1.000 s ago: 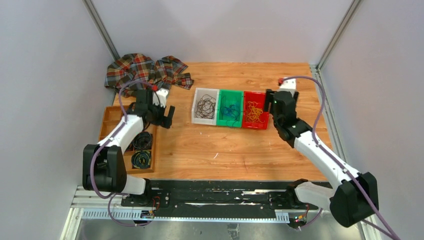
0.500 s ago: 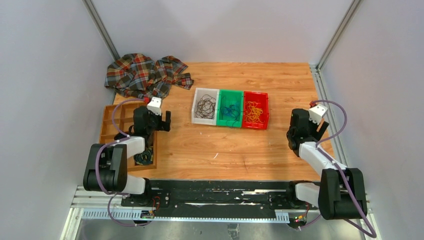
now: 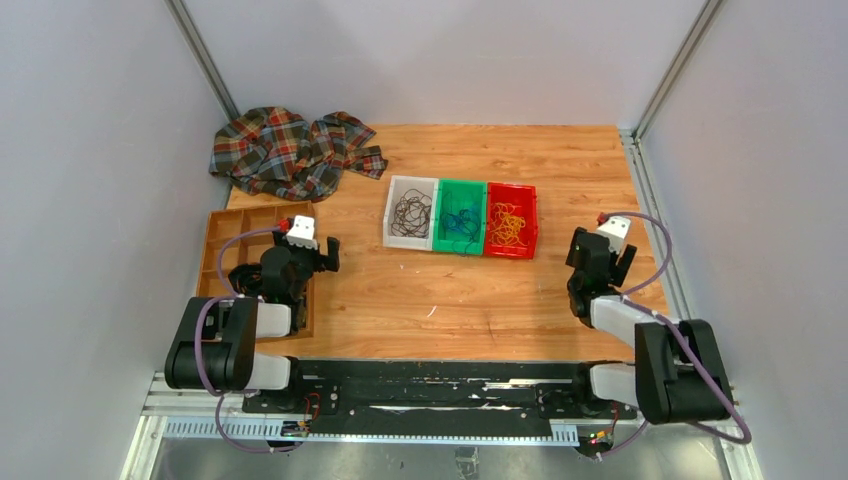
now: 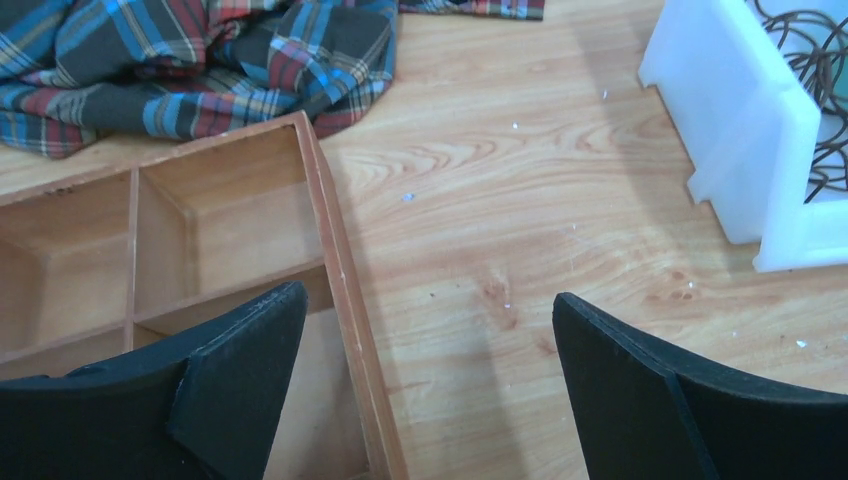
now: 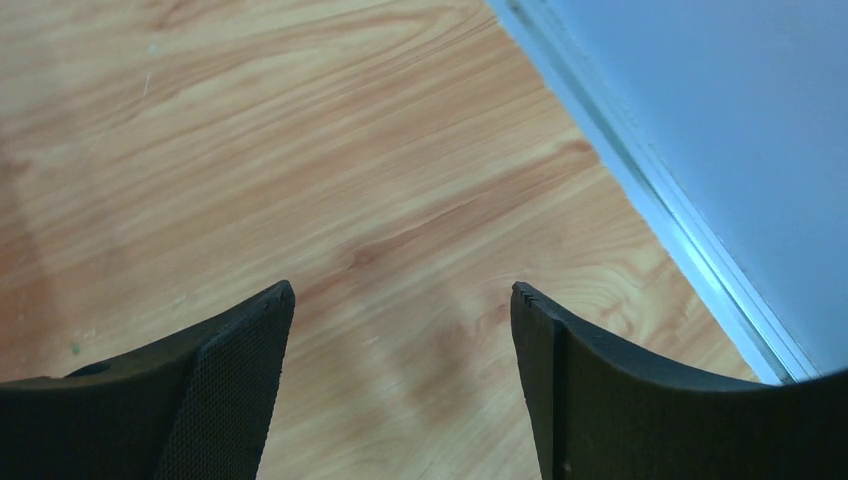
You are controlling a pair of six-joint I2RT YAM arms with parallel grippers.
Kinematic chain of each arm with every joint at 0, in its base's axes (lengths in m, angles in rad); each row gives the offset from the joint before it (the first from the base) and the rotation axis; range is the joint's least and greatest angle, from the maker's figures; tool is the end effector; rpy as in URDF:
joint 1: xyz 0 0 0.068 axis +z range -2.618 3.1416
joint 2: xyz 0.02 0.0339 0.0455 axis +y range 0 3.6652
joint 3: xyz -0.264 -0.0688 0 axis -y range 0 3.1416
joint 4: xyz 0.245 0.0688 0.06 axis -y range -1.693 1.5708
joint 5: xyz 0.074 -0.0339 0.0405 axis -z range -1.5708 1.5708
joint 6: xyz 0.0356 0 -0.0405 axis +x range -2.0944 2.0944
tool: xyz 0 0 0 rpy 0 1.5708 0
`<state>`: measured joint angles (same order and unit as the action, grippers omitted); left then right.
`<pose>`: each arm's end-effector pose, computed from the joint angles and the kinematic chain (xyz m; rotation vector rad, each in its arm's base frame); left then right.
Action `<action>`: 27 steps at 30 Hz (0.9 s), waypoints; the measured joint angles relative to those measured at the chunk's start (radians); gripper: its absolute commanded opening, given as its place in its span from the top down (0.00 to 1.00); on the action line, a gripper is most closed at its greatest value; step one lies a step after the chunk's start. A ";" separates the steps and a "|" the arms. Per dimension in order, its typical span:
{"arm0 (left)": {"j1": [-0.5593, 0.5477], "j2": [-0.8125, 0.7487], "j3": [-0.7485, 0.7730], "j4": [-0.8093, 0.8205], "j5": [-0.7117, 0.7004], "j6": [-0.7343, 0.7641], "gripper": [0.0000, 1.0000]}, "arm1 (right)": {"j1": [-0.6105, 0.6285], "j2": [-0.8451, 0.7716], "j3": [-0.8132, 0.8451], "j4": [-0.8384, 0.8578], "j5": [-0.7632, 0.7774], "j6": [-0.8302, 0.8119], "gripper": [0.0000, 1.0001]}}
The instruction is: Untangle the cables
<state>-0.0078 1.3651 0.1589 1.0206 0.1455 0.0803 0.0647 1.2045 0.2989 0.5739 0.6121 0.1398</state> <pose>0.2168 -0.0069 0.1443 0.1830 1.7454 -0.0749 0.2222 -0.0061 0.1707 0.4776 1.8011 -0.4390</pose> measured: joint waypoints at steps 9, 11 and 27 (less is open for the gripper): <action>0.000 -0.001 0.001 0.039 -0.008 -0.010 0.02 | 0.047 0.066 0.006 0.081 0.022 -0.055 0.24; 0.000 -0.001 0.001 0.046 -0.012 -0.012 0.02 | 0.048 0.063 -0.047 0.165 0.039 -0.063 0.23; 0.000 -0.001 0.002 0.047 -0.050 -0.030 0.02 | 0.082 0.223 -0.137 0.525 -0.193 -0.262 0.21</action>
<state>-0.0078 1.3643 0.1612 1.0672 0.0952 0.0505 0.1467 1.4273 0.1623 1.0985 0.4191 -0.1223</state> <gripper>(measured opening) 0.979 0.788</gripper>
